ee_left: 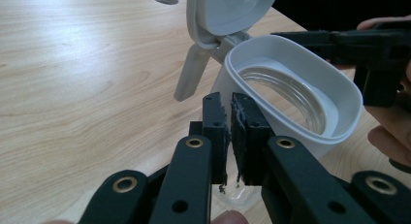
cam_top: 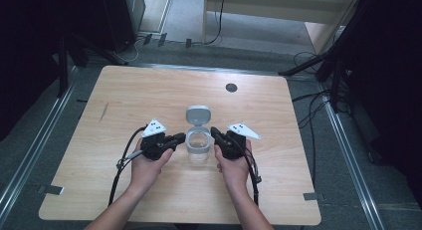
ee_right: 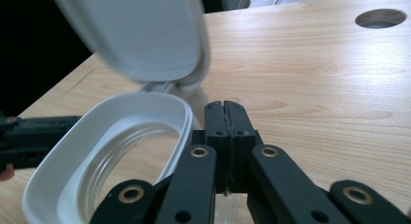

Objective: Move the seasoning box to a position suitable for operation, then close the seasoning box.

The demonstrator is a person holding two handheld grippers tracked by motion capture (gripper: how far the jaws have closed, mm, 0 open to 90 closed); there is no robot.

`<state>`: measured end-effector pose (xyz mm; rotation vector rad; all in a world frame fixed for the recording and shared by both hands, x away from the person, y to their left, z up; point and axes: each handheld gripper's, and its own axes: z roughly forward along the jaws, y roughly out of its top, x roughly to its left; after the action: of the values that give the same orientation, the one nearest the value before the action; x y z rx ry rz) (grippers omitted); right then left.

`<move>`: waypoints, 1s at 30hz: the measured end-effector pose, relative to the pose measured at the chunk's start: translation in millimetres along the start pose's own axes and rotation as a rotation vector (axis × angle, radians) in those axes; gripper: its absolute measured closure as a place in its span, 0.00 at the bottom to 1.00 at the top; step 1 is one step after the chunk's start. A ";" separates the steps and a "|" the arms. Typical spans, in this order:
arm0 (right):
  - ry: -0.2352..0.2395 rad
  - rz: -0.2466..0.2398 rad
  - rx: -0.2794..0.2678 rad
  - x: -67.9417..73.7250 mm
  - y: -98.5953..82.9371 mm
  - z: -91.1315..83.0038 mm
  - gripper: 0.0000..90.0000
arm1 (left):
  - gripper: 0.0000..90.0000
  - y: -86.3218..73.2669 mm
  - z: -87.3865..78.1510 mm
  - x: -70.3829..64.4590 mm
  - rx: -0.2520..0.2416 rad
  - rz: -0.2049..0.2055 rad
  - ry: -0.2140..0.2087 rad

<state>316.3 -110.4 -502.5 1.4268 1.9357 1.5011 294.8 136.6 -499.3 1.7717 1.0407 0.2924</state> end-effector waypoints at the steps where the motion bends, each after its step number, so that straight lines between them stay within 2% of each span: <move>1: 0.009 -0.001 0.008 -1.5 1.6 0.9 1.00 | 0.93 -2.1 -0.9 -1.7 -0.002 0.001 -0.002; 4: 0.002 -0.021 0.014 -3.0 3.7 0.9 1.00 | 0.88 -4.8 -3.8 -1.3 -0.012 0.005 0.000; 7: -0.010 -0.022 0.005 -9.5 11.8 -0.1 1.00 | 0.66 -17.4 -18.2 9.9 -0.050 -0.011 0.058; 10: -0.011 -0.043 0.007 -14.3 22.4 1.1 1.00 | 0.48 -35.1 -38.8 31.2 -0.073 -0.046 0.124; 11: -0.011 -0.043 0.007 -14.3 22.4 1.1 1.00 | 0.45 -35.1 -38.8 31.2 -0.073 -0.046 0.124; 12: -0.007 -0.056 0.012 -16.5 31.5 3.6 1.00 | 0.42 -46.1 -51.3 44.2 -0.072 -0.071 0.159; 13: -0.007 -0.056 0.012 -16.5 31.5 3.6 1.00 | 0.42 -51.7 -58.0 51.0 -0.065 -0.082 0.180; 14: -0.003 -0.062 0.013 -16.5 37.8 5.5 1.00 | 0.36 -58.8 -66.8 59.8 -0.054 -0.100 0.210; 18: 0.026 -0.074 0.009 -14.5 51.0 11.1 1.00 | 0.32 -85.9 -116.6 94.4 -0.059 -0.174 0.324; 20: 0.040 -0.078 0.008 -11.6 56.9 13.9 1.00 | 0.31 -92.7 -130.4 101.5 -0.060 -0.187 0.346; 21: 0.045 -0.081 0.008 -9.7 59.5 15.0 1.00 | 0.31 -92.7 -130.4 101.5 -0.060 -0.187 0.346; 22: 0.050 -0.083 0.003 -7.7 62.5 16.2 1.00 | 0.31 -100.8 -141.1 106.6 -0.055 -0.191 0.375; 24: 0.065 -0.078 -0.010 -6.5 65.8 17.2 1.00 | 0.31 -105.1 -145.8 109.3 -0.064 -0.219 0.367; 27: 0.095 -0.053 -0.017 -5.4 67.6 17.4 1.00 | 0.32 -105.2 -145.1 108.4 -0.077 -0.209 0.353; 29: 0.107 -0.056 -0.020 -4.9 67.4 17.0 1.00 | 0.32 -104.8 -142.9 108.9 -0.073 -0.211 0.346; 30: 0.125 -0.074 -0.012 -2.5 66.6 14.3 1.00 | 0.32 -104.3 -141.5 110.0 -0.072 -0.218 0.341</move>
<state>361.9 -107.4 -451.9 1.2701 2.0242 1.5993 219.8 322.4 -552.6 1.5583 1.4350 0.5010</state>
